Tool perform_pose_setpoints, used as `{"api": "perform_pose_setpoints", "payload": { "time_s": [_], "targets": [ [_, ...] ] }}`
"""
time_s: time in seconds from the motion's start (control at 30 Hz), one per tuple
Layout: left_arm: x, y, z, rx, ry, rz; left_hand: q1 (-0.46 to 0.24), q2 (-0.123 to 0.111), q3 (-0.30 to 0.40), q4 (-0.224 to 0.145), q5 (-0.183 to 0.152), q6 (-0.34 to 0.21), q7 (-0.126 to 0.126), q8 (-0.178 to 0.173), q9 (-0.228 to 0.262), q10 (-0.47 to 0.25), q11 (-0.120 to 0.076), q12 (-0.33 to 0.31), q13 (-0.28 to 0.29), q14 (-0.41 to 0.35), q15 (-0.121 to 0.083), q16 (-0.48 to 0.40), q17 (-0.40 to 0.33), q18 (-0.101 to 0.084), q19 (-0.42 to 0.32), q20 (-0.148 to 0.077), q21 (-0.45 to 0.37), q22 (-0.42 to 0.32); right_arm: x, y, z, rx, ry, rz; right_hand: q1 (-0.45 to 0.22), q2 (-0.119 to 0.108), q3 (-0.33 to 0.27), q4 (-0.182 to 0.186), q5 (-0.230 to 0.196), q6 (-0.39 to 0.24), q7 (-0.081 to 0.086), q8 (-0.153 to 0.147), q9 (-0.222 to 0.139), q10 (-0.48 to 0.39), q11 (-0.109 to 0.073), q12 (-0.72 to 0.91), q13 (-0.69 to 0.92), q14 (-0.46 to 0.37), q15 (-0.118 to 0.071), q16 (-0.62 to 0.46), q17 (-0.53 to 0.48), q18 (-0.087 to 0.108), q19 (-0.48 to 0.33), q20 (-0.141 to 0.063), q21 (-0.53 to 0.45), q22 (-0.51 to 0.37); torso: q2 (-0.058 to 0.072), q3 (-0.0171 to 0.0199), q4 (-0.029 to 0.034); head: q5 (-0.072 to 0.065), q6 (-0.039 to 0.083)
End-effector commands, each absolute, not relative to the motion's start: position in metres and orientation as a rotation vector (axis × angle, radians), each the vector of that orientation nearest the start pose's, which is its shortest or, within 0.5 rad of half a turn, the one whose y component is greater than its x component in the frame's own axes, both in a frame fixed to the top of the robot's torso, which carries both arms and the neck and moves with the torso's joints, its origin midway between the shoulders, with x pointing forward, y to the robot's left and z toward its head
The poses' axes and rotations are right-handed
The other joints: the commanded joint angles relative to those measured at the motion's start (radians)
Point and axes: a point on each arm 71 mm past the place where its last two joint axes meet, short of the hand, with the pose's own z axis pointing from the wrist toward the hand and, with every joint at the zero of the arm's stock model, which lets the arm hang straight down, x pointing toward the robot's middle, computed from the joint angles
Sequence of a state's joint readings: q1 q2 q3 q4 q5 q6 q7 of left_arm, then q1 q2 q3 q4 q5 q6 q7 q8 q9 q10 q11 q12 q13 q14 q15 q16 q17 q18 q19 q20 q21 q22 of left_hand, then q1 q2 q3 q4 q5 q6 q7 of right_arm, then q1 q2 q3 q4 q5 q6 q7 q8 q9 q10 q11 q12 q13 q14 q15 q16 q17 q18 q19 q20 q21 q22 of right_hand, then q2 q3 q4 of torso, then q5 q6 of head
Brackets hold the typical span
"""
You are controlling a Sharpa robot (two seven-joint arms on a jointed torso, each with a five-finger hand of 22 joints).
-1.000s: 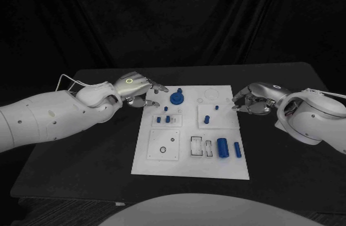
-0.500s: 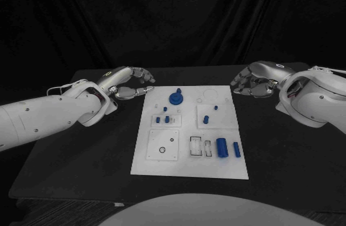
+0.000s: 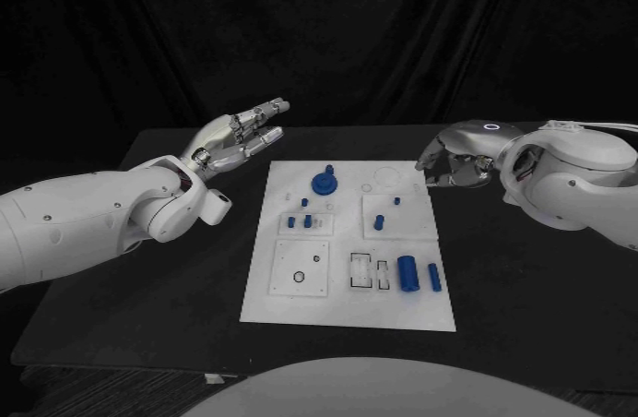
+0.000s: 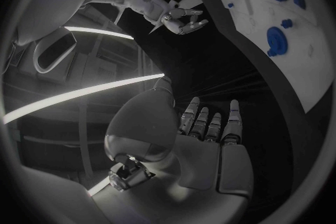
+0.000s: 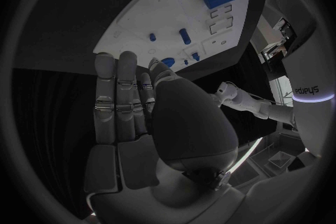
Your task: Assemble the parts on the task board
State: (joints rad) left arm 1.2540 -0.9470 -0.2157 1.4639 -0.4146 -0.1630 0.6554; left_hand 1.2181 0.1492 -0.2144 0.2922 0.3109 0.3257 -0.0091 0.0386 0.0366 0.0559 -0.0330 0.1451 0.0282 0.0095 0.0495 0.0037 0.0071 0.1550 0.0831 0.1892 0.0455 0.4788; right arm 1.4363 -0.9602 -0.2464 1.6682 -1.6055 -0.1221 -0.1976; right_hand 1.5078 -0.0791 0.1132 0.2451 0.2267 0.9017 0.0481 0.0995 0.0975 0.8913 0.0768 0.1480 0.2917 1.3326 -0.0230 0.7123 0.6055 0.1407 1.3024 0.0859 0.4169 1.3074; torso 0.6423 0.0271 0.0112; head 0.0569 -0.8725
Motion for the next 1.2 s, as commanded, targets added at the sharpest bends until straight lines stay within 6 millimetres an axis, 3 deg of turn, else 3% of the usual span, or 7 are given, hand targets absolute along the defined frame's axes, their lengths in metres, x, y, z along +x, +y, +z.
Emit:
{"api": "perform_pose_setpoints", "payload": {
  "time_s": [0.03,0.13,0.2,0.5,0.57,0.77,1.2],
  "targets": [
    [0.466,0.257,-0.192,-0.566,1.426,-1.713,-0.009,0.011,-0.018,0.0,-0.009,-0.038,-0.006,-0.007,-0.004,-0.015,-0.01,-0.014,-0.004,-0.01,-0.001,-0.004,-0.007,0.022,-0.019,-0.005,-0.005,-0.049,0.464,-0.221,-0.163,-0.562,1.798,0.309,0.004,-0.006,0.001,-0.009,-0.011,-0.005,0.002,-0.005,-0.002,-0.007,0.0,-0.004,-0.007,-0.006,0.0,0.007,0.002,0.019,-0.003,0.0,0.007,0.029,-0.007,-0.0182,0.0108,-0.011,0.0],
    [0.464,0.255,-0.193,-0.572,1.432,-1.731,-0.005,0.018,-0.034,0.0,-0.008,-0.119,-0.02,-0.014,-0.011,-0.037,-0.01,-0.05,-0.01,-0.01,-0.001,-0.004,-0.007,0.025,-0.03,-0.018,-0.008,-0.11,0.463,-0.219,-0.168,-0.585,1.803,0.313,-0.015,-0.002,-0.014,-0.005,-0.072,-0.006,0.008,-0.013,-0.011,0.015,0.0,0.001,-0.032,0.021,-0.002,0.047,0.033,0.006,0.033,-0.002,0.104,0.055,-0.008,-0.0285,0.0209,-0.025,0.0],
    [0.463,0.254,-0.193,-0.575,1.435,-1.739,-0.002,0.021,-0.039,0.0,-0.01,-0.146,-0.005,-0.016,-0.013,-0.045,-0.009,-0.065,-0.013,-0.01,0.002,-0.004,-0.007,0.025,-0.037,-0.022,-0.012,-0.153,0.463,-0.218,-0.171,-0.592,1.803,0.321,-0.024,0.003,-0.024,-0.004,-0.098,-0.003,0.011,-0.015,-0.015,0.026,0.002,-0.001,-0.05,0.056,-0.004,0.137,0.122,-0.009,0.068,-0.004,0.212,0.083,-0.007,-0.0337,0.0274,-0.034,0.0],
    [0.46,0.252,-0.194,-0.583,1.443,-1.75,0.01,0.029,-0.041,-0.001,0.002,-0.163,-0.012,-0.017,-0.014,-0.049,-0.005,-0.071,-0.014,-0.01,0.01,-0.004,-0.007,0.023,-0.046,-0.014,-0.016,-0.205,0.466,-0.213,-0.179,-0.602,1.79,0.341,0.006,0.02,-0.019,-0.029,-0.052,-0.028,0.017,-0.035,-0.032,0.087,0.01,-0.014,-0.108,0.064,0.0,0.19,0.162,-0.015,0.087,-0.003,0.261,0.098,-0.005,-0.0422,0.0424,-0.068,0.0],
    [0.459,0.252,-0.195,-0.585,1.448,-1.751,0.012,0.03,-0.041,-0.001,0.002,-0.164,-0.013,-0.017,-0.014,-0.049,-0.004,-0.071,-0.014,-0.01,0.012,-0.004,-0.007,0.023,-0.045,-0.012,-0.016,-0.206,0.467,-0.212,-0.18,-0.6,1.785,0.344,0.01,0.022,-0.017,-0.033,-0.051,-0.049,0.017,-0.038,-0.034,0.102,0.011,-0.02,-0.122,0.065,0.001,0.196,0.166,-0.016,0.089,-0.003,0.268,0.099,-0.005,-0.0463,0.0511,-0.08,0.0],
    [0.458,0.251,-0.196,-0.592,1.465,-1.755,0.044,0.04,-0.037,-0.004,0.02,-0.171,-0.059,-0.017,-0.015,-0.05,0.031,-0.07,-0.014,-0.01,0.031,-0.004,-0.007,0.024,-0.041,0.015,-0.014,-0.215,0.469,-0.211,-0.188,-0.595,1.788,0.347,0.011,0.025,-0.015,-0.034,-0.051,-0.087,0.0,-0.039,-0.035,0.124,0.008,-0.027,-0.141,0.067,-0.002,0.206,0.173,-0.017,0.092,-0.004,0.279,0.101,-0.005,-0.0459,0.052,-0.081,0.0],
    [0.458,0.249,-0.198,-0.602,1.494,-1.765,0.078,0.045,-0.03,-0.01,0.048,-0.178,-0.071,-0.018,-0.015,-0.051,0.04,-0.069,-0.014,-0.01,0.047,-0.004,-0.007,0.024,-0.036,0.049,-0.013,-0.22,0.478,-0.204,-0.208,-0.598,1.808,0.35,0.025,0.027,0.003,-0.033,-0.033,-0.02,-0.008,-0.019,-0.026,0.164,0.004,-0.039,-0.175,0.066,-0.005,0.214,0.177,-0.017,0.092,-0.007,0.285,0.101,-0.008,-0.0454,0.054,-0.082,0.0]
  ]
}}
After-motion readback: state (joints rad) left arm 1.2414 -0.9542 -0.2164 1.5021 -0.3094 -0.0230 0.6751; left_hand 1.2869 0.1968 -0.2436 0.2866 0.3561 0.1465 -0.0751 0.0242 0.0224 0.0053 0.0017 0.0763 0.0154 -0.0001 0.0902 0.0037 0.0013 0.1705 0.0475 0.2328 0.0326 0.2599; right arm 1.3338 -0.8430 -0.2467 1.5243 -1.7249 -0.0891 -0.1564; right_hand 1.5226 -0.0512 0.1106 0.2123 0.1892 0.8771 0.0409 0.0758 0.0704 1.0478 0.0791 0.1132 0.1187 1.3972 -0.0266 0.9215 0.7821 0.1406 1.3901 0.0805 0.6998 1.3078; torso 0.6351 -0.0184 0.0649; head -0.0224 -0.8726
